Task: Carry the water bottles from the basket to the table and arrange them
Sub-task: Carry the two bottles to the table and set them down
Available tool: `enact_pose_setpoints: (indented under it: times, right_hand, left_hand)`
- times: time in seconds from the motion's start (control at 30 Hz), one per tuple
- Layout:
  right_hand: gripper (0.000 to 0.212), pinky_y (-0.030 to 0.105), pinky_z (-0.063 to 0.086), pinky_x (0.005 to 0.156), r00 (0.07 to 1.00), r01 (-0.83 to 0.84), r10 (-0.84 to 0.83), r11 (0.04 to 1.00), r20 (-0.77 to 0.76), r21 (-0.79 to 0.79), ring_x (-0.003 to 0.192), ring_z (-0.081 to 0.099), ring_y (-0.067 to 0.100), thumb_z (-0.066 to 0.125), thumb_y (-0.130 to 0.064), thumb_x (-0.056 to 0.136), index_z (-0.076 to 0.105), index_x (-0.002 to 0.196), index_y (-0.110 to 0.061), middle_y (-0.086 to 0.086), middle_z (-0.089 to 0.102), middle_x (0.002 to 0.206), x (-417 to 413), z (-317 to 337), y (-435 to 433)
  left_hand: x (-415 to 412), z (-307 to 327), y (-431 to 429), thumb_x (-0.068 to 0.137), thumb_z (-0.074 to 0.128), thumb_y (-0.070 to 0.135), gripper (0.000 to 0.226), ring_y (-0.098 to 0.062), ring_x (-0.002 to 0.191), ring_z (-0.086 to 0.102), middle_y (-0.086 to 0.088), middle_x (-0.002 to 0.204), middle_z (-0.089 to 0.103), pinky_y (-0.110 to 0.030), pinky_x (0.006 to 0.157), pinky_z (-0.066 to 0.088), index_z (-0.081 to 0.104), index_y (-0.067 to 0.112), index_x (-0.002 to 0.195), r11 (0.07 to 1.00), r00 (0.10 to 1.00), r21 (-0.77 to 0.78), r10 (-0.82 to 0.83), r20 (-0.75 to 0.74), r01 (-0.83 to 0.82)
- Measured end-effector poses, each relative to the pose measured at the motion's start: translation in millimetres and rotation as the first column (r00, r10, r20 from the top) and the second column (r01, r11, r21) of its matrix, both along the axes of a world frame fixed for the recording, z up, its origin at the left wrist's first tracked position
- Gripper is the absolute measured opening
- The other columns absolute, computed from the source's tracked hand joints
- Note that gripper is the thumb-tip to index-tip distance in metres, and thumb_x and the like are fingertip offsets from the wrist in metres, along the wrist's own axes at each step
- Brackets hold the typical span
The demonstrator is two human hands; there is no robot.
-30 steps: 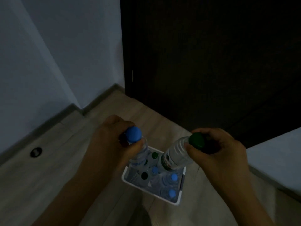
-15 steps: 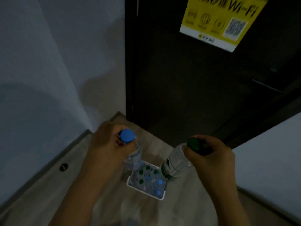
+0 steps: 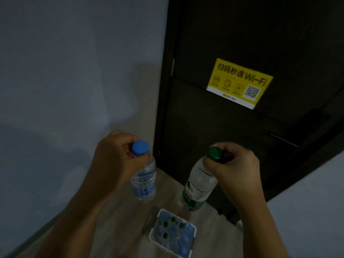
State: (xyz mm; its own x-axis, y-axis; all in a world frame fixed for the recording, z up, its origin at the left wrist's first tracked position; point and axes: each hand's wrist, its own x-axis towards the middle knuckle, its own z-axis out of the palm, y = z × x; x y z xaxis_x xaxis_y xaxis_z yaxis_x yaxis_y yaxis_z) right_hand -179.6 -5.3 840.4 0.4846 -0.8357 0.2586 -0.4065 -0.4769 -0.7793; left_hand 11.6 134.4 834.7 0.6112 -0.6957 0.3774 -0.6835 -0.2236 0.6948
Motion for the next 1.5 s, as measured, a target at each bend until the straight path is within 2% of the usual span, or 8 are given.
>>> enact_pose_setpoints:
  times: [0.17,0.33,0.5,0.73,0.83,1.0,1.23,1.5]
  right_hand:
    - [0.030,0.016,0.050,0.071,0.974,-0.217,0.218,0.976,-0.054,0.035,0.087,0.059,0.000,0.079,-0.018,0.073,0.062,0.093,-0.033,-0.013,0.059,0.099,39,1,-10]
    - [0.021,0.013,0.046,0.062,0.866,-0.498,0.499,0.866,-0.027,0.037,0.074,0.060,0.002,0.077,-0.010,0.071,0.064,0.077,-0.026,-0.010,0.062,0.084,77,6,-8]
    - [0.020,0.025,0.050,0.063,0.679,-0.732,0.732,0.681,-0.051,0.025,0.070,0.061,0.010,0.076,-0.008,0.066,0.068,0.075,-0.023,-0.005,0.064,0.077,113,8,23]
    - [0.019,0.021,0.043,0.053,0.346,-0.938,0.934,0.348,-0.092,0.004,0.055,0.053,0.006,0.074,-0.008,0.067,0.067,0.076,-0.024,-0.008,0.056,0.062,127,11,119]
    - [0.021,0.026,0.052,0.060,0.192,-0.981,0.977,0.194,-0.087,0.013,0.064,0.059,0.009,0.075,-0.010,0.067,0.068,0.081,-0.024,-0.008,0.063,0.072,123,14,177]
    - [0.022,0.018,0.039,0.059,-0.068,-0.998,0.995,-0.068,-0.078,0.004,0.068,0.055,0.009,0.076,-0.012,0.069,0.068,0.087,-0.024,-0.009,0.061,0.079,96,13,279]
    - [0.021,0.022,0.047,0.060,-0.319,-0.946,0.948,-0.319,-0.014,-0.061,0.066,0.057,0.007,0.075,-0.012,0.066,0.070,0.082,-0.023,-0.009,0.063,0.078,30,8,414]
    - [0.025,0.019,0.051,0.063,-0.582,-0.813,0.813,-0.582,-0.002,0.008,0.075,0.062,0.005,0.076,-0.013,0.066,0.071,0.086,-0.026,-0.010,0.067,0.082,-30,6,536]
  left_hand:
    - [-8,9,14,0.067,0.080,0.018,0.017,0.001,0.067,0.059,0.009,0.079,0.061,-0.009,0.054,0.042,0.066,0.026,0.070,0.968,0.961,-0.021,0.245,-0.127,-0.250]
    - [-23,9,43,0.067,0.081,0.016,0.017,-0.004,0.067,0.058,0.004,0.083,0.063,-0.007,0.058,0.042,0.069,0.022,0.077,0.856,0.853,-0.010,0.513,-0.090,-0.516]
    - [-59,15,91,0.068,0.080,0.021,0.030,0.002,0.078,0.056,0.010,0.081,0.059,-0.003,0.062,0.042,0.057,0.040,0.074,0.671,0.671,-0.034,0.738,-0.074,-0.741]
    - [-119,21,178,0.066,0.080,0.022,0.016,-0.004,0.067,0.057,0.010,0.080,0.060,-0.009,0.055,0.041,0.067,0.025,0.076,0.330,0.329,0.012,0.944,-0.027,-0.944]
    - [-154,22,222,0.065,0.079,0.023,0.015,-0.001,0.074,0.057,0.009,0.079,0.060,-0.009,0.058,0.043,0.068,0.026,0.076,0.188,0.188,-0.008,0.981,-0.057,-0.982]
    - [-222,24,294,0.063,0.080,0.024,0.017,-0.002,0.072,0.057,0.010,0.079,0.061,-0.014,0.055,0.043,0.069,0.028,0.076,-0.040,-0.038,-0.018,0.996,-0.077,-0.999]
    - [-323,27,389,0.062,0.082,0.020,0.019,-0.010,0.063,0.059,0.006,0.078,0.062,-0.023,0.058,0.049,0.071,0.023,0.077,-0.307,-0.300,-0.041,0.947,-0.114,-0.951]
    - [-408,18,471,0.061,0.082,0.022,0.021,-0.009,0.065,0.059,0.009,0.077,0.062,-0.028,0.060,0.052,0.071,0.025,0.078,-0.551,-0.545,-0.028,0.830,-0.119,-0.834]
